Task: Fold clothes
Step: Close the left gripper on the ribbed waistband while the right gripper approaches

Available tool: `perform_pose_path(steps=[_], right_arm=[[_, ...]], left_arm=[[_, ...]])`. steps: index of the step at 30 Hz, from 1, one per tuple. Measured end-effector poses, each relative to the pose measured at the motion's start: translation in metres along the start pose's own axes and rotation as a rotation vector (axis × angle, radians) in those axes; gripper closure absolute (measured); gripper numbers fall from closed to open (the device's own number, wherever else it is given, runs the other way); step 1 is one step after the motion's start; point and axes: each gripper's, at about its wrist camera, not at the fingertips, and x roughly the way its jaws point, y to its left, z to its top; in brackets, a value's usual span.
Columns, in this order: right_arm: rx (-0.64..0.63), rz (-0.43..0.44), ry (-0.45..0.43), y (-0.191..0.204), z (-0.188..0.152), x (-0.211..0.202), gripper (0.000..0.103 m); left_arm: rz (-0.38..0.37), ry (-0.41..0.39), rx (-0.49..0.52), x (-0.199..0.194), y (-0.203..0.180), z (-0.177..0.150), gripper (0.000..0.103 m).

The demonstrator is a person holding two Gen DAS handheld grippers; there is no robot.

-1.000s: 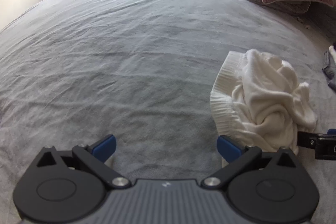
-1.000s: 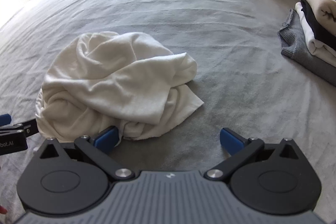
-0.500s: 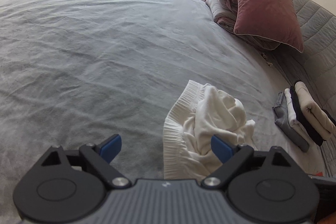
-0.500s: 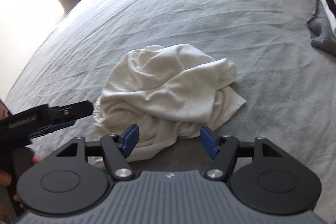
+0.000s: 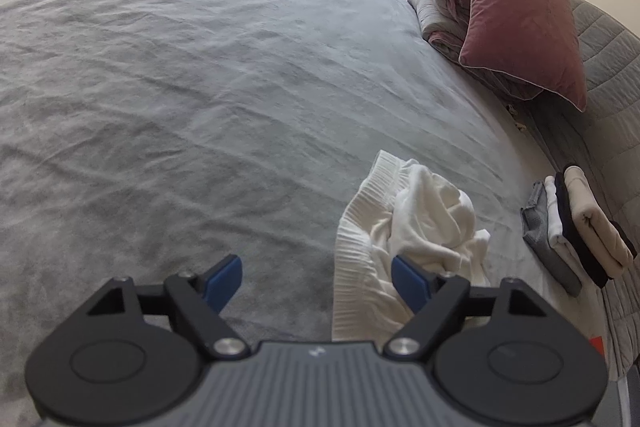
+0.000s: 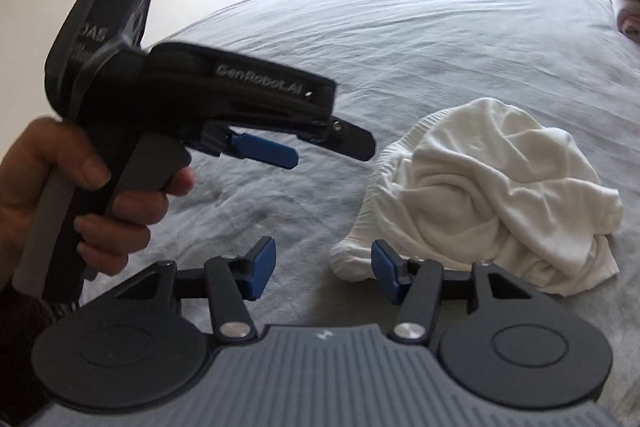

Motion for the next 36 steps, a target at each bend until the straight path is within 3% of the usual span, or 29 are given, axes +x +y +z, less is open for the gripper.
perform_pose_path(steps=[6, 7, 8, 9, 12, 19, 23, 34, 36], right_arm=[[-0.174, -0.099, 0.050, 0.007, -0.008, 0.018, 0.055], [-0.193, -0.125, 0.061, 0.005, -0.009, 0.022, 0.060], [-0.204, -0.148, 0.069, 0.004, -0.011, 0.024, 0.073], [-0.216, -0.171, 0.077, 0.003, -0.014, 0.027, 0.080], [-0.180, -0.170, 0.071, -0.001, -0.011, 0.028, 0.079], [0.045, 0.066, -0.009, -0.021, 0.008, -0.009, 0.080], [0.112, 0.172, -0.021, -0.025, 0.008, -0.026, 0.080], [0.177, 0.362, 0.009, -0.013, 0.002, -0.044, 0.080], [0.184, 0.382, 0.004, -0.010, -0.003, -0.050, 0.080]], left_arm=[[0.006, 0.007, 0.010, -0.005, 0.002, -0.004, 0.021], [0.006, 0.013, 0.009, -0.004, 0.003, -0.005, 0.021], [0.004, 0.019, 0.007, -0.004, 0.003, -0.006, 0.021], [0.001, 0.025, 0.006, -0.003, 0.004, -0.006, 0.021], [-0.037, 0.048, -0.016, 0.000, 0.006, -0.006, 0.021], [-0.244, 0.120, -0.241, 0.006, 0.028, -0.009, 0.021], [-0.322, 0.134, -0.321, 0.008, 0.035, -0.016, 0.021], [-0.358, 0.124, -0.486, 0.029, 0.049, -0.032, 0.038], [-0.363, 0.123, -0.520, 0.037, 0.050, -0.035, 0.049]])
